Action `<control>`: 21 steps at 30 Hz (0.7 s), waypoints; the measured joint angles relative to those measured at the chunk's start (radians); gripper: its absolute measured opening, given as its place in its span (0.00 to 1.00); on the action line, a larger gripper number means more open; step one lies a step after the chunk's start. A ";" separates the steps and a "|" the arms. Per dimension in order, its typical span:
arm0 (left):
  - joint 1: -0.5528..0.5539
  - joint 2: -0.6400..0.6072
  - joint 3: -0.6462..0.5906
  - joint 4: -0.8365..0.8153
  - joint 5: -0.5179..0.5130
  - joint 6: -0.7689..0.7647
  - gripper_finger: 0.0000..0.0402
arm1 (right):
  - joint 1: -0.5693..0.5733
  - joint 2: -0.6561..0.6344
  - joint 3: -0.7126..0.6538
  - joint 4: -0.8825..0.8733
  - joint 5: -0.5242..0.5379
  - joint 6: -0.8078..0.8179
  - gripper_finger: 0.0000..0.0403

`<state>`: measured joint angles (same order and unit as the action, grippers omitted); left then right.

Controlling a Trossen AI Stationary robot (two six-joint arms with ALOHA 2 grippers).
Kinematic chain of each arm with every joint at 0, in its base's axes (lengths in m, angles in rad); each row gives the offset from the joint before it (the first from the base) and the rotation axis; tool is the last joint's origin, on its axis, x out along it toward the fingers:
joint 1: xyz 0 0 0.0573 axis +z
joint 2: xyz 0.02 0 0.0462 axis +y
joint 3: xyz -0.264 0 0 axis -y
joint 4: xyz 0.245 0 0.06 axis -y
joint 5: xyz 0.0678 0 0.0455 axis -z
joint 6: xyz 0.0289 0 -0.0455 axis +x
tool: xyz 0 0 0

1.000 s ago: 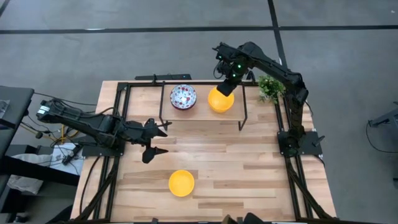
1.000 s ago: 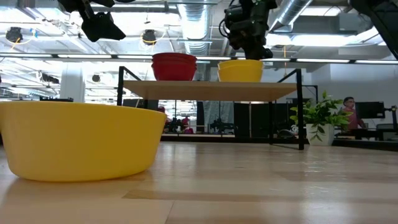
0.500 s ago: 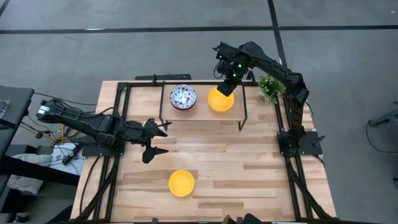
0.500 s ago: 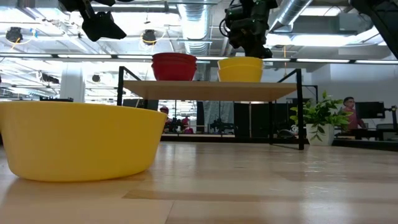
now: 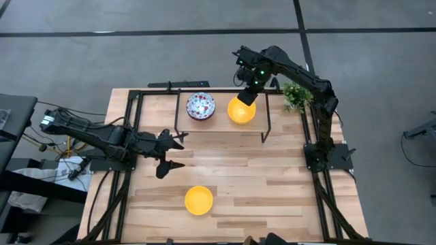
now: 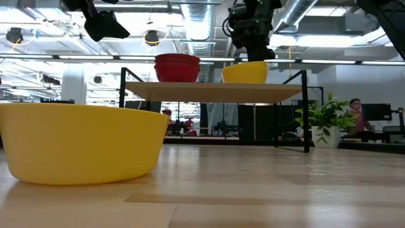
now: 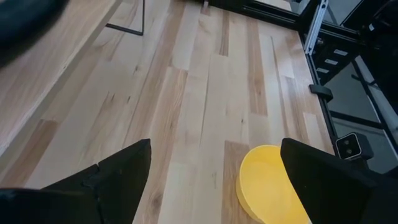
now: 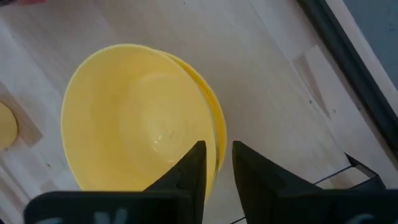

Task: Pick & Place Mini bowls
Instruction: Stack the top yellow bowl on the yellow bowl on the shelf

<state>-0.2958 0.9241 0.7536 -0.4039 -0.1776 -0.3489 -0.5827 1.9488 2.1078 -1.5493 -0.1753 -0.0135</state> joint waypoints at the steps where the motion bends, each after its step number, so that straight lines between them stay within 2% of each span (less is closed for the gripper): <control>1: 0.000 0.000 0.000 0.002 0.000 0.000 0.89 | 0.000 0.000 0.000 0.002 0.000 -0.006 0.18; 4: 0.000 0.000 0.000 0.002 0.000 0.000 0.89 | 0.000 0.000 0.000 0.002 0.008 -0.013 0.18; 12: 0.000 0.000 0.000 0.009 0.000 0.000 0.89 | 0.020 -0.013 0.001 -0.011 0.165 -0.018 0.13; 21: 0.000 0.000 0.000 0.012 0.000 0.000 0.89 | 0.036 -0.017 0.074 -0.021 0.146 -0.021 0.05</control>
<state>-0.2957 0.9245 0.7536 -0.3919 -0.1776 -0.3487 -0.5467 1.9316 2.1823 -1.5698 -0.0290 -0.0345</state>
